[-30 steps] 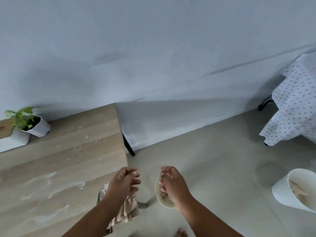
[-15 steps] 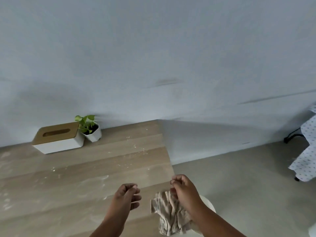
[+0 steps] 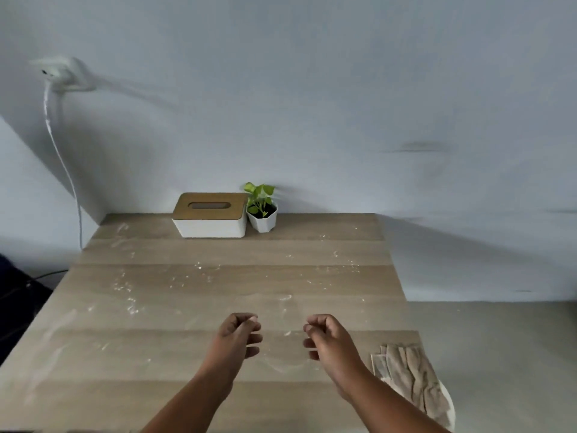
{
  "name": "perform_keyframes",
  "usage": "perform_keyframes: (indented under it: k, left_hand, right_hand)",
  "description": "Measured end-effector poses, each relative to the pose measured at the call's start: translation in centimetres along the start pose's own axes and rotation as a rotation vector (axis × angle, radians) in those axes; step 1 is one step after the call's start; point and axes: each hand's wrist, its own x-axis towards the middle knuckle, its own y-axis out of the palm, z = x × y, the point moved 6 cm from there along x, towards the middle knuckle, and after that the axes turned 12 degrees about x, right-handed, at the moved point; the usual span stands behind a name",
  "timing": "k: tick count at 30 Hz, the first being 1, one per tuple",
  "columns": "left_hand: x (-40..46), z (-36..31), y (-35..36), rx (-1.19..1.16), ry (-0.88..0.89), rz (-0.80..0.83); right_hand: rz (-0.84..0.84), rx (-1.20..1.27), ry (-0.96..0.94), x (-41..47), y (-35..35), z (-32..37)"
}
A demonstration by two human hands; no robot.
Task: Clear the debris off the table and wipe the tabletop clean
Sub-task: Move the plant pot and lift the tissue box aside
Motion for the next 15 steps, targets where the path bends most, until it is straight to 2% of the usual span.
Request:
perform_keyframes:
  k: [7, 15]
  left_hand:
    - [1.5, 0.3, -3.0, -0.08, -0.053, -0.077]
    - [4.7, -1.0, -5.3, -0.057, -0.083, -0.172]
  right_hand:
    - [0.063, -0.066, -0.034, 2.6, 4.5, 0.6]
    - [0.108, -0.047, -0.026, 8.1, 7.2, 1.8]
